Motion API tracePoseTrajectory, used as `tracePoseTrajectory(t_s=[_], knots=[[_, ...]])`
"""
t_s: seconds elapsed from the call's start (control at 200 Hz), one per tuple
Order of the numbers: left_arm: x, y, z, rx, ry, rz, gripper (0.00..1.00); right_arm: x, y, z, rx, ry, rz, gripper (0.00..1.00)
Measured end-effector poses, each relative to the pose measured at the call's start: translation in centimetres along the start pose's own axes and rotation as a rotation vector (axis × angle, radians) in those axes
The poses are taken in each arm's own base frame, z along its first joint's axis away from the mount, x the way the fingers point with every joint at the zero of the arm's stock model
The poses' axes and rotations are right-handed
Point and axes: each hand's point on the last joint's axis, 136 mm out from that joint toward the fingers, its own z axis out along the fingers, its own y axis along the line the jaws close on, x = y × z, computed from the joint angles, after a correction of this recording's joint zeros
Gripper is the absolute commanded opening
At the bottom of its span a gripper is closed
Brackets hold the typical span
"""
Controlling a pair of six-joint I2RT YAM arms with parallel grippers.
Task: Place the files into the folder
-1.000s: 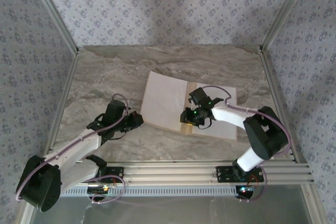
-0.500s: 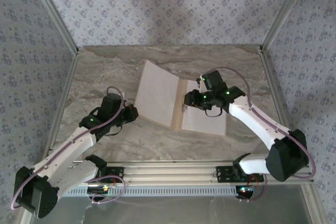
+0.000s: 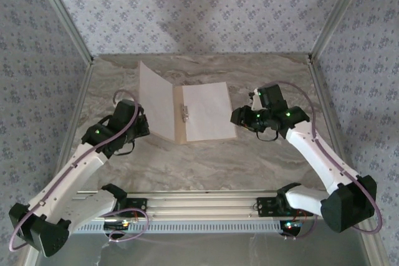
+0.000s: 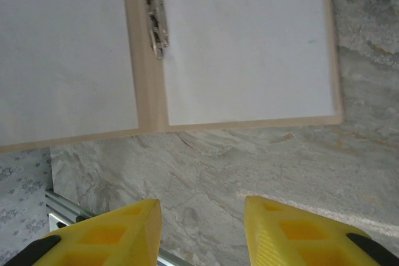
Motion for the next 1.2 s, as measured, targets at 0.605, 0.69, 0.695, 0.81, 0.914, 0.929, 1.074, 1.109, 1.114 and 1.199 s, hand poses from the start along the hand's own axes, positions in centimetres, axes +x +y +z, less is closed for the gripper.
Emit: tracePoseTrajectory(t_s=[0.605,0.69,0.695,0.81,0.914,0.929,1.074,1.109,1.114,1.199], knots=[[-1.6,-5.5,-0.6,-0.154,-0.035,0.302,0.00,0.0,-2.1,-0.6,0.007,-0.001,0.024,0.41],[-1.4,-6.5,-0.4,-0.168,-0.036,0.337,0.00,0.0,-2.4,-0.7,0.008,-0.002,0.029,0.41],[-1.4,-6.6,-0.4,-0.171,-0.035,0.339,0.00,0.0,-2.4,-0.7,0.007,-0.002,0.029,0.41],[-1.1,-8.1,-0.2,-0.200,-0.038,0.387,0.00,0.0,-2.8,-0.7,0.010,-0.001,0.035,0.41],[-0.7,-9.7,-0.1,-0.217,-0.040,0.425,0.00,0.0,-2.9,-0.8,0.005,-0.002,0.038,0.41],[-0.6,-9.9,-0.1,-0.219,-0.040,0.429,0.00,0.0,-3.0,-0.9,0.005,-0.002,0.039,0.41],[0.3,-12.1,0.5,-0.233,-0.031,0.482,0.00,-0.1,-3.5,-1.3,0.007,-0.017,0.051,0.41],[0.6,-12.7,0.7,-0.233,-0.027,0.493,0.00,-0.2,-3.6,-1.5,0.007,-0.022,0.054,0.41],[0.6,-12.8,0.7,-0.232,-0.027,0.493,0.00,-0.2,-3.7,-1.5,0.007,-0.022,0.055,0.41],[1.4,-14.4,1.2,-0.232,-0.016,0.519,0.00,-0.4,-4.1,-2.1,0.013,-0.040,0.062,0.41]])
